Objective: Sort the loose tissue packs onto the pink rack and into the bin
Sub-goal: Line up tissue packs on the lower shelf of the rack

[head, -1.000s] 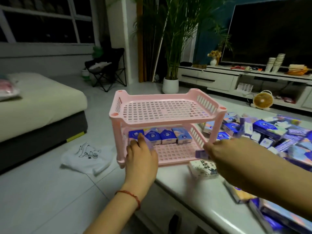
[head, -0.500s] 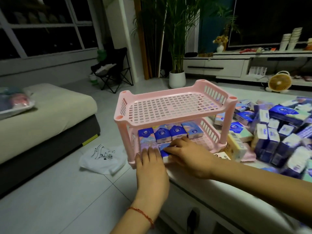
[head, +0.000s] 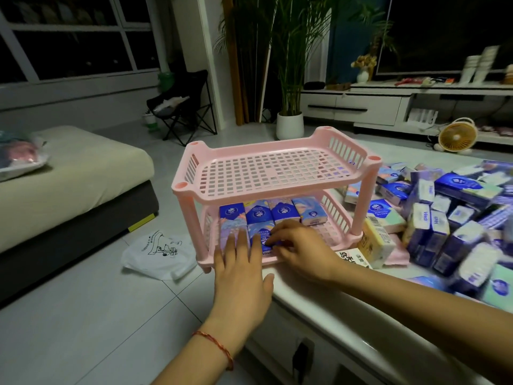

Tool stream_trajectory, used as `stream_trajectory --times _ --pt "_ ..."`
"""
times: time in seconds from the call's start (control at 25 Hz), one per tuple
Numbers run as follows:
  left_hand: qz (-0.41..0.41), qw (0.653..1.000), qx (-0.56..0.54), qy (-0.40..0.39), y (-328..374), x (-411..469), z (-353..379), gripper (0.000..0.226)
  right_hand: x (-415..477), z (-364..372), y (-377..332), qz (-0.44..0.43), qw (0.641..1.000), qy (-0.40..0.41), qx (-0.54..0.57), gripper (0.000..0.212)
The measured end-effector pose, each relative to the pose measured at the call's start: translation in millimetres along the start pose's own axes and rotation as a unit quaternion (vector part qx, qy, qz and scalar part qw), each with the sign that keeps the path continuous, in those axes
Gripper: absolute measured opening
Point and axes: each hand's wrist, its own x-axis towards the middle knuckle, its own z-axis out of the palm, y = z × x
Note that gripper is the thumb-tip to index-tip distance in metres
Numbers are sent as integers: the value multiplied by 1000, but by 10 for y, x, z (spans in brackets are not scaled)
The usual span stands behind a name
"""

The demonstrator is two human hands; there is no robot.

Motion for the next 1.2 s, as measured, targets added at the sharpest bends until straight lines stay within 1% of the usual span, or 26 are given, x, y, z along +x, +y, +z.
stream_trajectory --times 0.12,0.2,0.24,0.32,0.36,0.4,0.44,0.48,0.52,0.56,0.6,0.64,0.68,0.72,0.76,0.8,0.84,0.88,0.92,0.96,1.0,1.04,1.08,1.12,1.16,1.2 --pt "2 1000 -13 -27 59 26 3 67 -68 -65 -48 -30 999 -37 -11 39" --pt "-14 998 -33 -52 128 29 -20 69 -87 -104 -113 -31 993 -110 -33 49" --pt "-22 997 -63 -47 193 29 -93 70 -101 -135 -163 -20 988 -144 -49 53" --pt "-1 990 -143 7 362 10 -177 71 -158 -327 -240 8 982 -176 -68 55" --pt "24 978 -202 39 454 -21 -223 71 -215 -500 -266 17 978 -192 -75 50" --pt "53 959 -271 63 551 -48 -265 70 -287 -717 -294 30 971 -218 -89 45" --pt "91 934 -335 90 645 -76 -293 65 -378 -964 -329 53 962 -245 -104 40" --pt "138 909 -372 125 735 -92 -298 56 -468 -1215 -354 81 956 -256 -115 35" --pt "181 894 -376 161 818 -106 -289 48 -545 -1456 -350 108 958 -237 -121 29" --pt "216 884 -371 186 909 -127 -281 41 -623 -1669 -296 137 963 -198 -124 24" --pt "242 876 -369 196 979 -145 -264 37 -692 -1840 -215 165 964 -162 -134 22" --pt "259 872 -371 187 1033 -165 -256 34 -762 -1962 -134 197 955 -157 -158 28" --pt "270 870 -373 178 1079 -179 -249 33 -829 -2042 -61 235 933 -196 -190 36" --pt "280 869 -371 171 1107 -181 -220 32 -888 -2075 10 272 900 -259 -222 45" --pt "291 869 -364 168 1120 -179 -183 31 -940 -2062 63 291 869 -313 -249 50" --pt "299 869 -359 165 1128 -182 -165 31 -978 -2012 108 291 853 -341 -269 51" --pt "294 867 -373 150 1139 -187 -155 29 -1009 -1944 157 278 850 -346 -284 48" --pt "267 861 -417 118 1157 -196 -186 25 -1031 -1864 217 259 857 -334 -293 40" --pt "223 844 -482 73 1168 -207 -231 21 -1043 -1789 260 237 867 -313 -307 29" --pt "161 808 -567 13 1190 -214 -289 21 -1052 -1742 284 224 874 -292 -318 20" --pt "96 752 -649 -64 1189 -215 -338 20 -1062 -1742 274 217 883 -267 -321 16" --pt "32 684 -715 -140 1183 -207 -378 14 -1069 -1783 241 213 893 -238 -318 18" --pt "-24 618 -754 -221 1167 -189 -431 17 -1078 -1833 181 201 906 -202 -313 21" --pt "-58 547 -776 -309 1141 -178 -488 33 -1089 -1861 108 175 919 -161 -314 22" --pt "-76 479 -785 -385 1102 -178 -540 48 -1092 -1863 4 124 931 -114 -324 21" --pt "-85 421 -790 -437 1067 -187 -590 59 -1097 -1815 -99 59 939 -70 -332 18"
